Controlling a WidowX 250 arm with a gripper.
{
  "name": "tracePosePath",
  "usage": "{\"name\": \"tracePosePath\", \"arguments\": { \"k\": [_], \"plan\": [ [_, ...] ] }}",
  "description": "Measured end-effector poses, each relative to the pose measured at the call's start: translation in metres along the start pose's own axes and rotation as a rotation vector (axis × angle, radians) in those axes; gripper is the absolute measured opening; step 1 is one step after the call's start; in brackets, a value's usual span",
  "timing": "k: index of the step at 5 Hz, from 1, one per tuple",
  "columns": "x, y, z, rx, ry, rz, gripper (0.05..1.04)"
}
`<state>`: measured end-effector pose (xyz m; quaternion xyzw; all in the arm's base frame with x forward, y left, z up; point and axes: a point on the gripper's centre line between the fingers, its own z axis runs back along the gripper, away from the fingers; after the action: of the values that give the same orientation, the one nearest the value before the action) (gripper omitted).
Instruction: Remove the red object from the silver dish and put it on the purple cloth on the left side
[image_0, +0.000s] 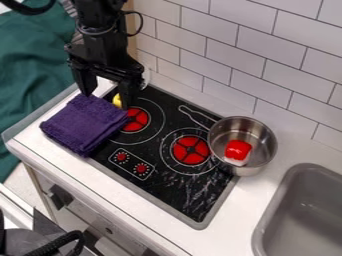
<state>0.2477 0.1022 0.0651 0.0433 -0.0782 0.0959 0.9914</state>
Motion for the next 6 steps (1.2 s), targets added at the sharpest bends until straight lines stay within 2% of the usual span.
{"name": "tracePosePath", "arguments": {
  "k": [1, 2, 3, 4, 5, 6],
  "plan": [
    [-0.005, -0.002, -0.008, -0.006, 0.032, 0.006, 0.998],
    [0.003, -0.023, -0.007, -0.002, 0.005, -0.037, 0.998],
    [0.004, -0.06, -0.01, -0.002, 0.012, -0.107, 0.998],
    [0.008, -0.111, -0.009, -0.027, -0.002, -0.209, 0.998],
    [0.01, -0.153, -0.014, -0.044, 0.025, -0.276, 0.998],
    [0.015, -0.175, -0.019, -0.064, 0.055, -0.293, 0.998]
  ]
}}
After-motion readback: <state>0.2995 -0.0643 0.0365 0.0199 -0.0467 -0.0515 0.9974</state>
